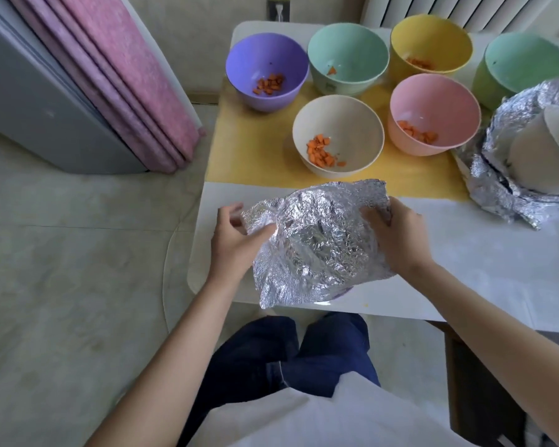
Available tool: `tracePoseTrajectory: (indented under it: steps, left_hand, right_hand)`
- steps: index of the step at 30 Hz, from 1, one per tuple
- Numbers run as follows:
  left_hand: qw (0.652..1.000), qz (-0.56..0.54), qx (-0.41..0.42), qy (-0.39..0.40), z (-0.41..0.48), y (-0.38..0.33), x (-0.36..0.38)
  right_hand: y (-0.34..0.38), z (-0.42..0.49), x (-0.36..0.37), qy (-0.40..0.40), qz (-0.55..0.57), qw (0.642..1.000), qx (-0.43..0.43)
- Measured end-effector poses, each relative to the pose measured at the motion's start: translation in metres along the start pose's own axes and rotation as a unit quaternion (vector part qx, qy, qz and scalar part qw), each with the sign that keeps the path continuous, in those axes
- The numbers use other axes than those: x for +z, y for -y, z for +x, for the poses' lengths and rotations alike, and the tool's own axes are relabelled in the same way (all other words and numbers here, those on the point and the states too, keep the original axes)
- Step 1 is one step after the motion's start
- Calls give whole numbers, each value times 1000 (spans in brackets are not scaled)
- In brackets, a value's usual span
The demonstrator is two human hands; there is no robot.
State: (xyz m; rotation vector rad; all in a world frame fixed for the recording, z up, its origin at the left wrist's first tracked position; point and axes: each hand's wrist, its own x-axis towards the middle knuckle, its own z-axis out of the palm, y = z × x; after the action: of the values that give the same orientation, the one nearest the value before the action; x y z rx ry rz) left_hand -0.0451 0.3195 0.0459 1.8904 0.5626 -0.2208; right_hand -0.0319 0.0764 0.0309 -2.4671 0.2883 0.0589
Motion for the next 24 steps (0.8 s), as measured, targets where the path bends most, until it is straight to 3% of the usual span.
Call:
tracePoseTrajectory:
  steps: [3,6,14,18,24]
  left_hand:
    - [994,-91,-58,9,-16,16,7]
    - [994,-96,-57,-8,-25,28,13]
    - [990,43,76,-109,-26,37,14]
    - [982,85,122,-112,-29,41,16]
    - [984,99,121,-90,-25,54,17]
  right_hand:
    - [-2,-2,4,-11,-3,1000,-9]
    - [-5,-5,7,-19,-21,999,-16]
    - [-9,-13,16,-12,12,1000,7]
    - [-10,-16,20,1,19,1000,8]
    - [-16,-21,23,10,29,998,47]
